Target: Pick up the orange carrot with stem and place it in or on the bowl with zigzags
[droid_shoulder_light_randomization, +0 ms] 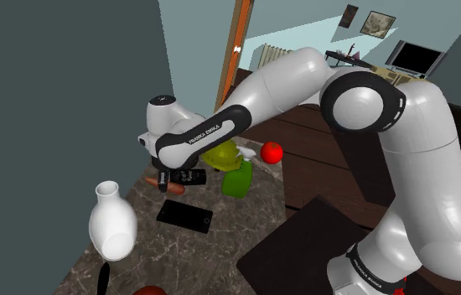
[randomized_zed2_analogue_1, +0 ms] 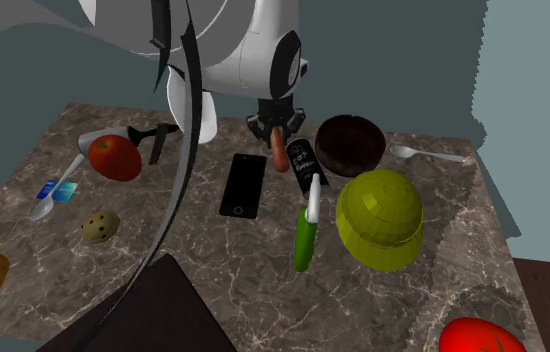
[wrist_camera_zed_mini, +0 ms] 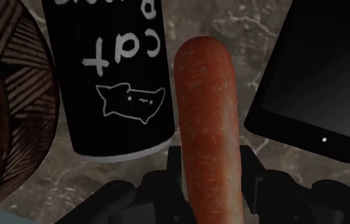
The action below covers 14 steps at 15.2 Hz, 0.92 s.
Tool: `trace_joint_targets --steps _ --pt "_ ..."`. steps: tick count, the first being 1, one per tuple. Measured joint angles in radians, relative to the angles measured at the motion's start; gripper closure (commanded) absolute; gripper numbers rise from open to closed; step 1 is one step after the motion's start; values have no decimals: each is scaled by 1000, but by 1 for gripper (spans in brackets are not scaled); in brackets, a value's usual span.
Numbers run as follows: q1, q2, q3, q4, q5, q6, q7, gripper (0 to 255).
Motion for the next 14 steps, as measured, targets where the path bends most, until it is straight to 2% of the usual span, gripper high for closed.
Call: trace_joint_targets --steps 14 --pt "-9 -124 18 -2 21 -121 -14 255"
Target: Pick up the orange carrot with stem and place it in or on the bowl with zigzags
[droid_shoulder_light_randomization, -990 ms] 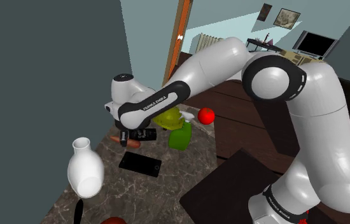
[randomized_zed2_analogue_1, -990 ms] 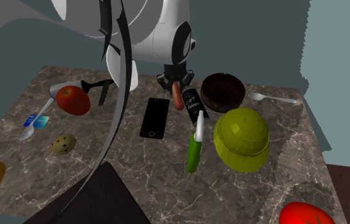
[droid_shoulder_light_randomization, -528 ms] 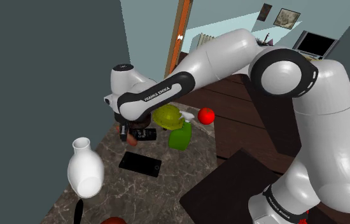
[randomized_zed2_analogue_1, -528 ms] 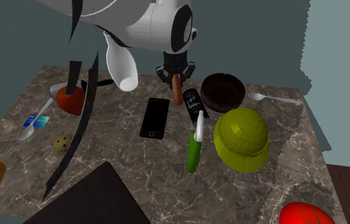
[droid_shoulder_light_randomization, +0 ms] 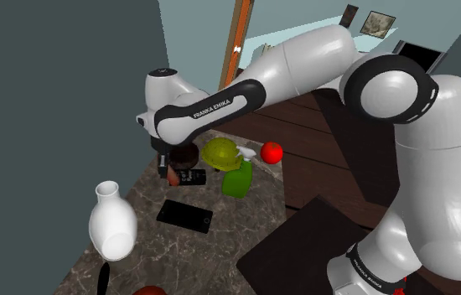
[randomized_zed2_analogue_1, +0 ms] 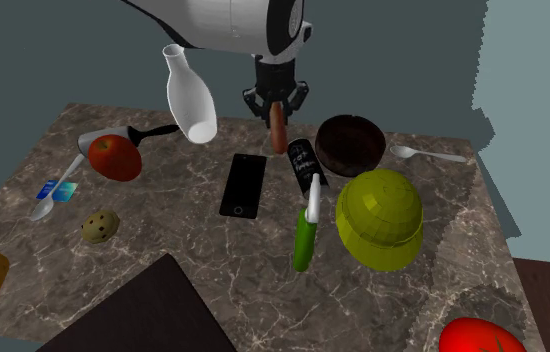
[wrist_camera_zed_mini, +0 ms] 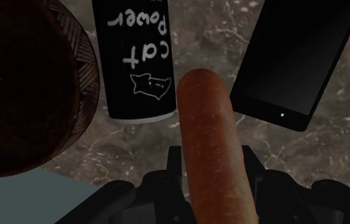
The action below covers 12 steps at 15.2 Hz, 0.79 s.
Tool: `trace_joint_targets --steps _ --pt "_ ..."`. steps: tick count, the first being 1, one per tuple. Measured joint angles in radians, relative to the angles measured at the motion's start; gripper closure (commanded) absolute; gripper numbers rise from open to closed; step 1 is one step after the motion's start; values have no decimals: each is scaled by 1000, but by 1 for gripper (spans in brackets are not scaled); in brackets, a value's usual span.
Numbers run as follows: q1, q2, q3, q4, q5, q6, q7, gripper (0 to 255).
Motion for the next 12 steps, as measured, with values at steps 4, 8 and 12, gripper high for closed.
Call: trace_joint_targets --steps 4,8,12 --pt "-3 -34 4 0 6 -34 -4 255" --pt "-6 -59 7 14 12 -73 -11 255" --pt "-50 -33 -5 63 17 -93 -72 255"
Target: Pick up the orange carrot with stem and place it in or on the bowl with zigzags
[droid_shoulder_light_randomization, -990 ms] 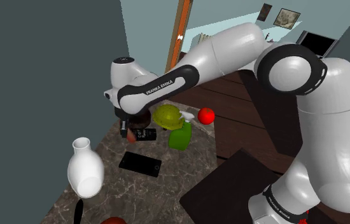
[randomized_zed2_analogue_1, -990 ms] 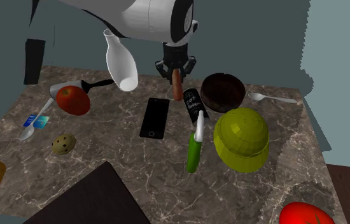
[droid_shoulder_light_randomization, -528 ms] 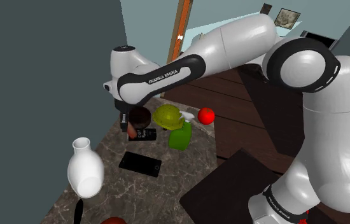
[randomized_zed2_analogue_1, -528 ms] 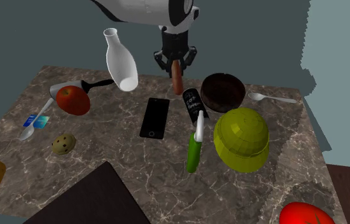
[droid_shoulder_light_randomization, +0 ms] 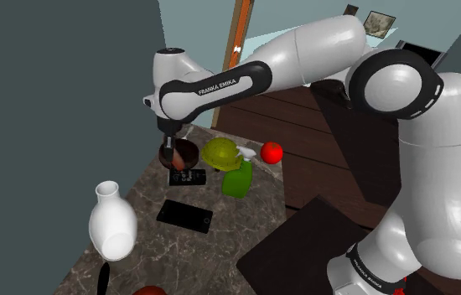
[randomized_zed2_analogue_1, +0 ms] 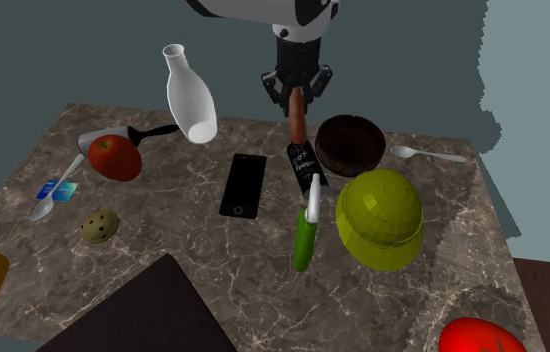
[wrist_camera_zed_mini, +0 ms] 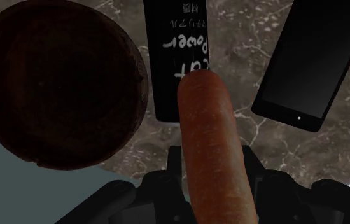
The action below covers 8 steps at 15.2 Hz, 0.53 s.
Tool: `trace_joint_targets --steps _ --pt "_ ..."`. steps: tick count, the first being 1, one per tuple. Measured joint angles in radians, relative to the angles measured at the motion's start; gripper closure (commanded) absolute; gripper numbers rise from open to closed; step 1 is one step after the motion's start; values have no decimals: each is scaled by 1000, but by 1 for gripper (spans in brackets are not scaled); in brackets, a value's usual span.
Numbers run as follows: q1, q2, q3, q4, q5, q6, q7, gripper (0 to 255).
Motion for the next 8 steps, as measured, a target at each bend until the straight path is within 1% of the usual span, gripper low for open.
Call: trace_joint_targets --steps 4,8 --pt "-50 60 -16 102 4 -39 -74 255" --pt "-93 144 -29 254 9 -103 -144 255"
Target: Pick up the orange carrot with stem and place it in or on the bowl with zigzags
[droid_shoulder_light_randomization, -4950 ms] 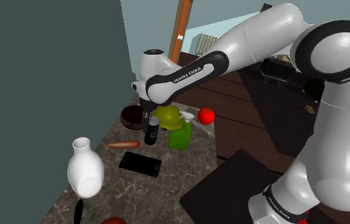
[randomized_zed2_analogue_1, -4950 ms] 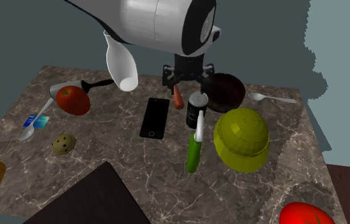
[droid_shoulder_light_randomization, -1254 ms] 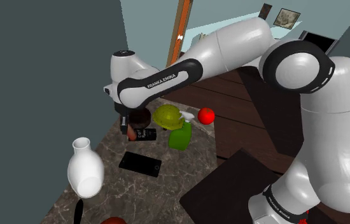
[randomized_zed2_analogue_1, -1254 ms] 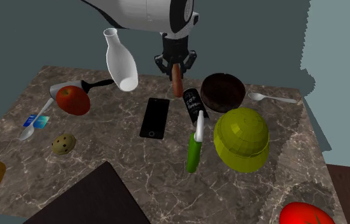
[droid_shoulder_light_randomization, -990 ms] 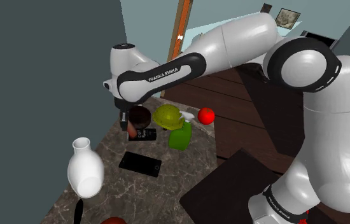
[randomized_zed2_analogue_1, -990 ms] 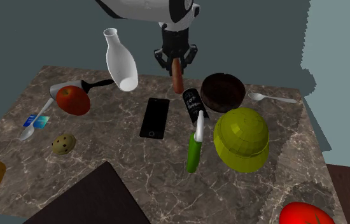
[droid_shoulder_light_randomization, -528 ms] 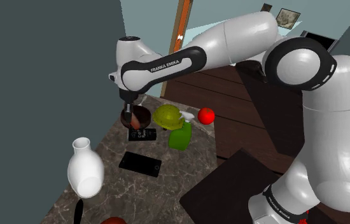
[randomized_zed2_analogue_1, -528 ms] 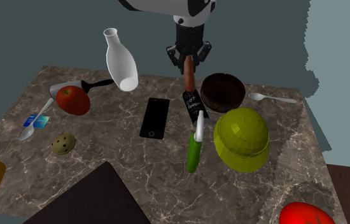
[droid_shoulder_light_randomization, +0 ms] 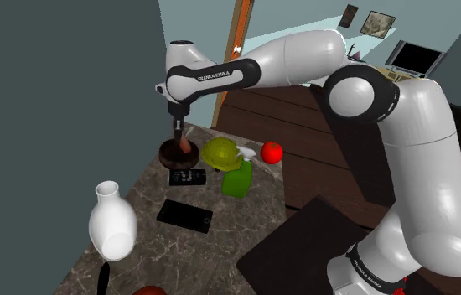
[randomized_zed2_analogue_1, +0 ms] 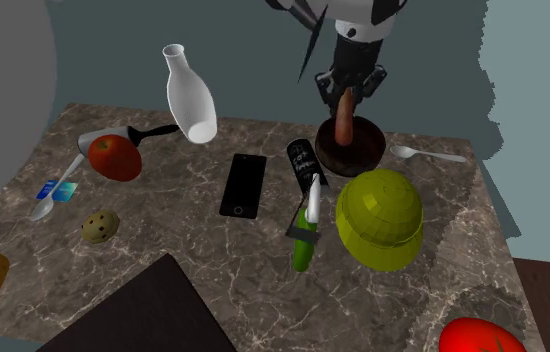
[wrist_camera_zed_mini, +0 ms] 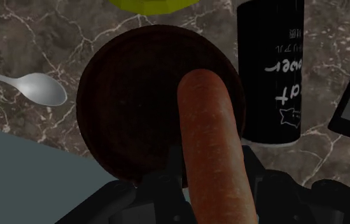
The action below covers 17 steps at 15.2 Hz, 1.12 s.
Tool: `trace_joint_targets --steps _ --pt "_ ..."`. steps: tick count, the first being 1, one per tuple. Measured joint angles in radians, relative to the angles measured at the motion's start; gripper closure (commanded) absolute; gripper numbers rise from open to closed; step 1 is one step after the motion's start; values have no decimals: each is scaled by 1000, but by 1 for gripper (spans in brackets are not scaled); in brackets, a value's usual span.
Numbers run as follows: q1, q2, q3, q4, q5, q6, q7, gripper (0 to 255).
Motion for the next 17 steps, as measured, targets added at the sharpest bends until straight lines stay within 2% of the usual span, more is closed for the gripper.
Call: trace_joint_targets --steps 2,6,17 --pt "-20 51 -6 87 2 -33 -34 255" --pt "-35 80 -11 96 1 -14 -51 255" --pt "-33 151 -16 79 -5 74 -45 255"
